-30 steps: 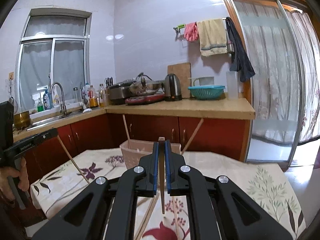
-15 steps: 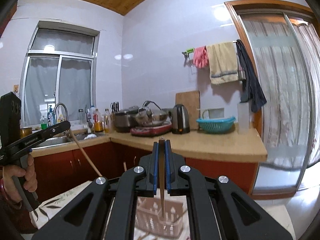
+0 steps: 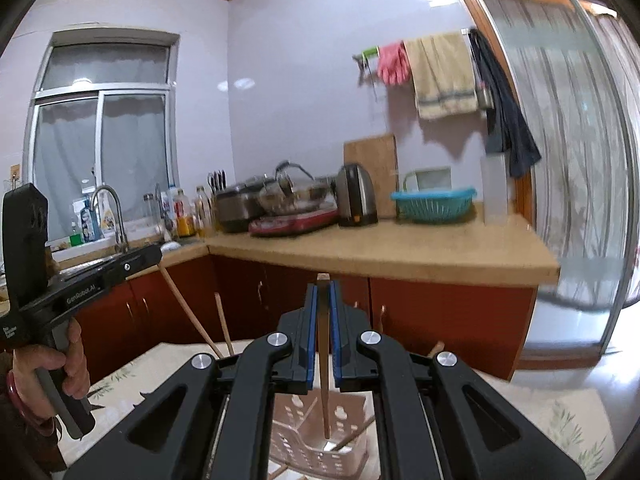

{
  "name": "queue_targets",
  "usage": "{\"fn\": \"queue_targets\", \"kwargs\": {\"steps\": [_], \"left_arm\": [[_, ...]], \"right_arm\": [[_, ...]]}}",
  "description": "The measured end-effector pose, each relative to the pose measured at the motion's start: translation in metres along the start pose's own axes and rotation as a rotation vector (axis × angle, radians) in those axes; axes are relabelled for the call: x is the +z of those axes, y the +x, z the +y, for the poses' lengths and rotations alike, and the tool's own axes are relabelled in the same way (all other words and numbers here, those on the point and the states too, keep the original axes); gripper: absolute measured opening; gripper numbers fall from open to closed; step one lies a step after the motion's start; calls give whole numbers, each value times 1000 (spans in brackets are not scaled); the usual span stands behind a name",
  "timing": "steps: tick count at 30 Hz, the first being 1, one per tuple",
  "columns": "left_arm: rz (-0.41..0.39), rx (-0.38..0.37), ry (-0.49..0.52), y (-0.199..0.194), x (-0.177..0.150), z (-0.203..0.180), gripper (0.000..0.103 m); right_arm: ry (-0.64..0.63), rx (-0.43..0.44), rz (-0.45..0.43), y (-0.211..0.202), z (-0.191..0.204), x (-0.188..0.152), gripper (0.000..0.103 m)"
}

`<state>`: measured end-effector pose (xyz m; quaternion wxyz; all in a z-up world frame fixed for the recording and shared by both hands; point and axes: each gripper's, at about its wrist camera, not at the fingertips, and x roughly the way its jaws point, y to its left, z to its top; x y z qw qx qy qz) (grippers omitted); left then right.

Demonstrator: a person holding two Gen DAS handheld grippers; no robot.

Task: Organize utensils
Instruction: 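Carry both chopsticks upright over the pink holder and lower them in, then open the right tool to drop its chopstick while the left tool opens too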

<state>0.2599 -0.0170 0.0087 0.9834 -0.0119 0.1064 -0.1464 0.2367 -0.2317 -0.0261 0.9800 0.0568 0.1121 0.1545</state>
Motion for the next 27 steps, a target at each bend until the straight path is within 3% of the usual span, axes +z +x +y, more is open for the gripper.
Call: {"fn": "queue_targets", "kwargs": {"steps": [7, 9, 11, 16, 19, 27], "left_arm": [[98, -9, -23, 25, -29, 6, 7], [103, -12, -21, 25, -32, 6, 13], [96, -8, -17, 21, -32, 5, 40], [75, -8, 11, 2, -33, -1, 58], [75, -10, 14, -12, -37, -3, 60], [146, 9, 18, -53, -73, -8, 60]], "right_arm": [[4, -10, 66, 18, -1, -22, 7], [9, -14, 74, 18, -2, -25, 7], [15, -16, 78, 17, -3, -25, 9], [-3, -49, 47, 4, 1, -17, 33], [-23, -63, 21, -12, 5, -13, 40], [-17, -83, 4, -66, 8, -29, 42]]}}
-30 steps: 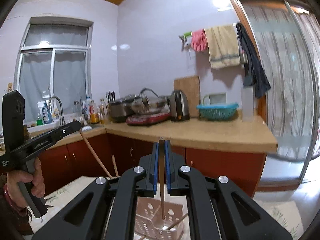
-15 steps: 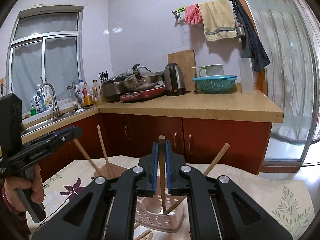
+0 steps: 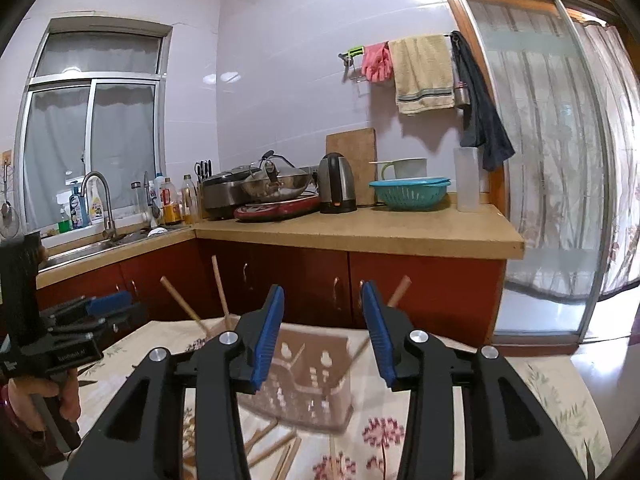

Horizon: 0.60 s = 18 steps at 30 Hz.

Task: Organize utensils
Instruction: 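Open the right tool to drop its chopstick while the left tool opens too, then close the left tool on a loose chopstick while the right tool grasps another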

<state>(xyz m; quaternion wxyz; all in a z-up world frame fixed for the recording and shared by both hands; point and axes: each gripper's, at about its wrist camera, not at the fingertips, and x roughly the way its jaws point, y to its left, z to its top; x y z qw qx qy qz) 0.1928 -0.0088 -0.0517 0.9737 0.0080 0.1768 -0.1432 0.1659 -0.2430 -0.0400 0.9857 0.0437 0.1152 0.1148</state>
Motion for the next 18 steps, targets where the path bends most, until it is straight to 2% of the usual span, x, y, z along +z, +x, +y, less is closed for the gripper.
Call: {"fn": "queue_targets", "kwargs": {"steps": [5, 9, 12, 18], "left_arm": [[81, 12, -19, -13, -40, -3, 60], [135, 17, -60, -16, -69, -3, 60], [176, 18, -54, -17, -91, -7, 57], [265, 6, -50, -13, -132, -11, 52]], "right_arm": [[-6, -31, 51, -19, -1, -32, 42], [-5, -57, 130, -28, -3, -70, 42], [27, -57, 195, -33, -7, -97, 42], [67, -54, 258, -47, -11, -130, 42]]}}
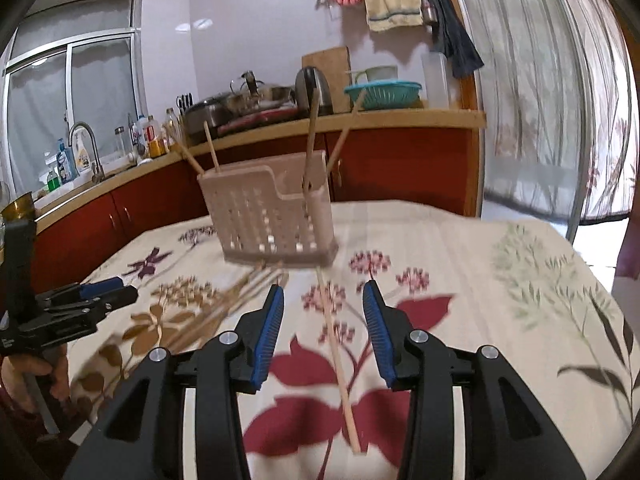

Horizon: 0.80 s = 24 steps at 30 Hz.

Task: Organize utensils
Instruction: 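Close the left tool on a loose chopstick while the right tool grasps another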

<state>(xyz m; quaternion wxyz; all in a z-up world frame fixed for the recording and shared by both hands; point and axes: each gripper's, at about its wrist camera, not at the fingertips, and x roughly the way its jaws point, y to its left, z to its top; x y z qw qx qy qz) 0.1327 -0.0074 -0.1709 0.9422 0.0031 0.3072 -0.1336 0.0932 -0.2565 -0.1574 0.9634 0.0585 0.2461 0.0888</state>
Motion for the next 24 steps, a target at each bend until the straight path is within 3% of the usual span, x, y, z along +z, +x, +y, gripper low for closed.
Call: {"fn": "queue_targets", "kwargs": {"steps": [11, 24], "left_arm": [[103, 6, 14, 20, -43, -5, 42], [91, 18, 39, 12, -56, -6, 33]], "right_arm": [[7, 4, 41, -5, -2, -26, 42], [9, 10, 43, -4, -1, -28, 42]]}}
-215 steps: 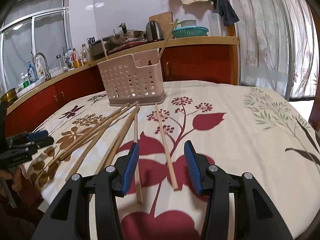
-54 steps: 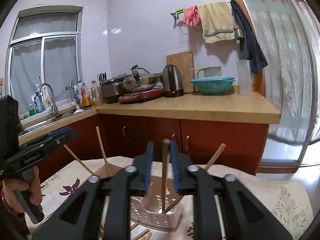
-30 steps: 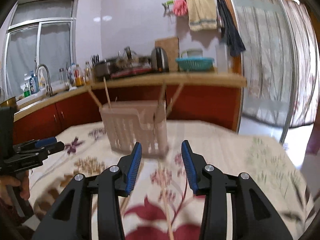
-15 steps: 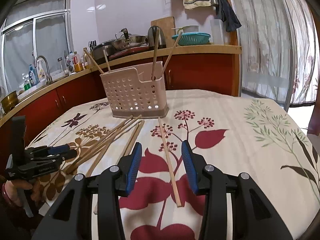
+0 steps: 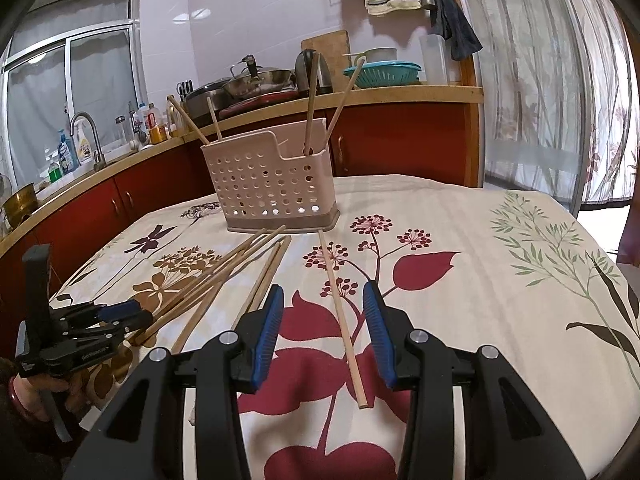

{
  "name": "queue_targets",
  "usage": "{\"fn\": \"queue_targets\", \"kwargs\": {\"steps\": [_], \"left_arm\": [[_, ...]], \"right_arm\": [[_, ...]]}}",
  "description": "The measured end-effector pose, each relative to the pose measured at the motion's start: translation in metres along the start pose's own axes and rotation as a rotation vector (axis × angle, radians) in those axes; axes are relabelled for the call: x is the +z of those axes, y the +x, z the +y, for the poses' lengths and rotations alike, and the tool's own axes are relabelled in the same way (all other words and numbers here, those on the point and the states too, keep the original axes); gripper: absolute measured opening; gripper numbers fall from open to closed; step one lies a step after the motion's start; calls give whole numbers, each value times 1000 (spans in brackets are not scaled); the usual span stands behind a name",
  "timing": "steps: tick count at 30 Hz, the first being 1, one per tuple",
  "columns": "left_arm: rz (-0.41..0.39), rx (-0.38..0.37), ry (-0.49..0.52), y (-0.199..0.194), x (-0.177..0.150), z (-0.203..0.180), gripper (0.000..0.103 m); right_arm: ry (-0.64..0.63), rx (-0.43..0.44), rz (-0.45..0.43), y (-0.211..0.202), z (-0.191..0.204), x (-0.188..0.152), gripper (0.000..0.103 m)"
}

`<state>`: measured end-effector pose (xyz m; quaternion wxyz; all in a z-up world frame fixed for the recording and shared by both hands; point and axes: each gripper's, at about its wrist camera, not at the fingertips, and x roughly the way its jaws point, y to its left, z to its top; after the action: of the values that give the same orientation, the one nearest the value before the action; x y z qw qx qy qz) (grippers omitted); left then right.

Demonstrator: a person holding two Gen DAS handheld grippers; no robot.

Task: Organize utensils
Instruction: 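Close the left tool on a loose chopstick while the right tool grasps another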

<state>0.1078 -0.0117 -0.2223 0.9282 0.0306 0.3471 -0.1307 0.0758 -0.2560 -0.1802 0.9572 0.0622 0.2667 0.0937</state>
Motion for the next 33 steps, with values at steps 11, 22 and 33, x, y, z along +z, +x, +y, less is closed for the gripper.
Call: {"fn": "queue_targets", "kwargs": {"steps": [11, 22, 33], "left_arm": [[-15, -18, 14, -3, -11, -9, 8], [-32, -15, 12, -6, -15, -11, 7], [-31, -16, 13, -6, -15, -11, 7]], "right_arm": [[18, -12, 20, 0, -10, -19, 42], [-1, -4, 32, -1, -13, -39, 38], [-3, -13, 61, 10, -18, -54, 23]]}}
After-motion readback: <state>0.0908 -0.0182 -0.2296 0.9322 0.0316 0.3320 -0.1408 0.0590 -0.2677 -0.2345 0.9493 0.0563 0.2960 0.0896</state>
